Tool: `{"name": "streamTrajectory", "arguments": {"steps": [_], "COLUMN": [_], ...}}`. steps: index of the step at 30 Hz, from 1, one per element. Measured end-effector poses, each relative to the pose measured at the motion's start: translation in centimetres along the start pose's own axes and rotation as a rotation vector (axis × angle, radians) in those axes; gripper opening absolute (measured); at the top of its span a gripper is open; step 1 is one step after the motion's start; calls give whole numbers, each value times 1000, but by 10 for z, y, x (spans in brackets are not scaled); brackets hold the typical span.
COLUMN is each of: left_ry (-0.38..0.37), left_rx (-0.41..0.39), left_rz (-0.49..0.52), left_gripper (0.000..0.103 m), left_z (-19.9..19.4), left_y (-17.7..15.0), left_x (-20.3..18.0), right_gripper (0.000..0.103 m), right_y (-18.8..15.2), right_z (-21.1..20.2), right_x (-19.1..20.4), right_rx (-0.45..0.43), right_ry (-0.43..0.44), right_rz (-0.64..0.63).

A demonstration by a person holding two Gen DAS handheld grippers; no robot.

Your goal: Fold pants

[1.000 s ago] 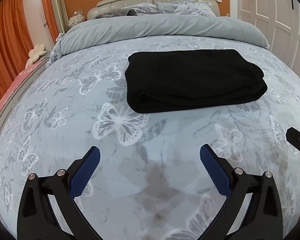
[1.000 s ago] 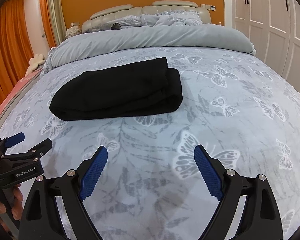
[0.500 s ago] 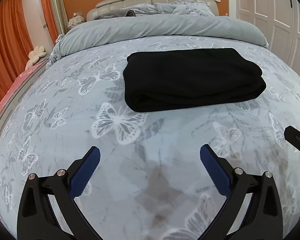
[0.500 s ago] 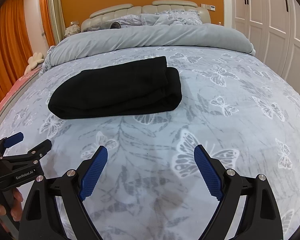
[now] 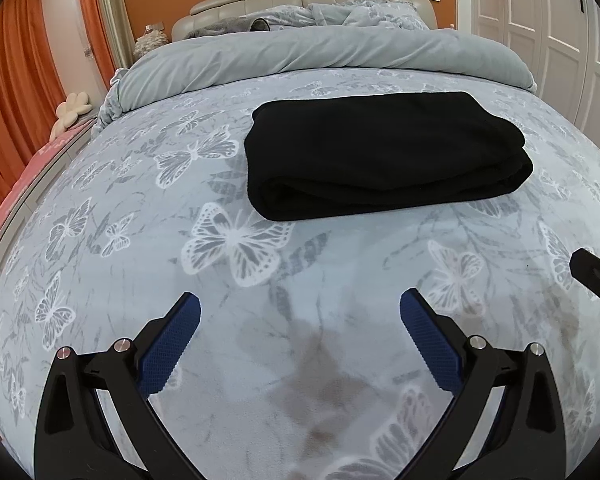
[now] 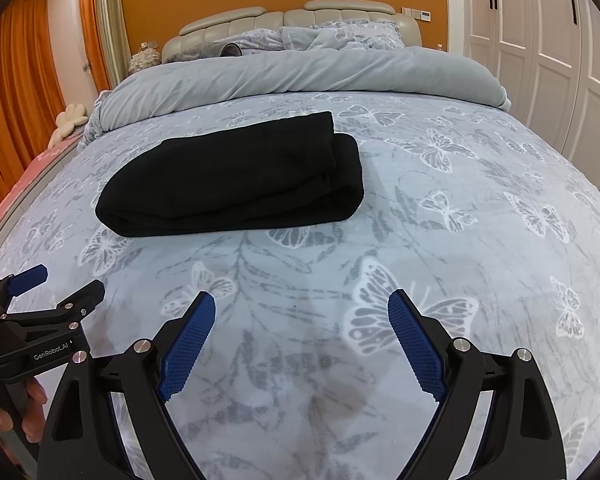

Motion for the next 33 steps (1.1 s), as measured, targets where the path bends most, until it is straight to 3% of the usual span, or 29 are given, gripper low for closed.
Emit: {"name": "streamTrajectory", "arguments": {"steps": [33], "left_ry": [2], "left_rx": [10], "left_rz": [7], "left_gripper": [98], "left_z": [2], "left_y": [-3], "left_x": [1], "right_gripper": [87], "right_y": [-1], "right_z": [0], "right_x": [-1], "right_rx": [2], "right_ry": [-2], "right_rz": [-1]}}
Point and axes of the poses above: each gripper's, at about its wrist camera, not at the fingertips, and z roughly the way its jaws point, x to its left, y to its top, the point moved 1 cm from there along z, roughly the way its jaws point, and after that the axes turned 15 degrees about y, right-handed, at the moved point
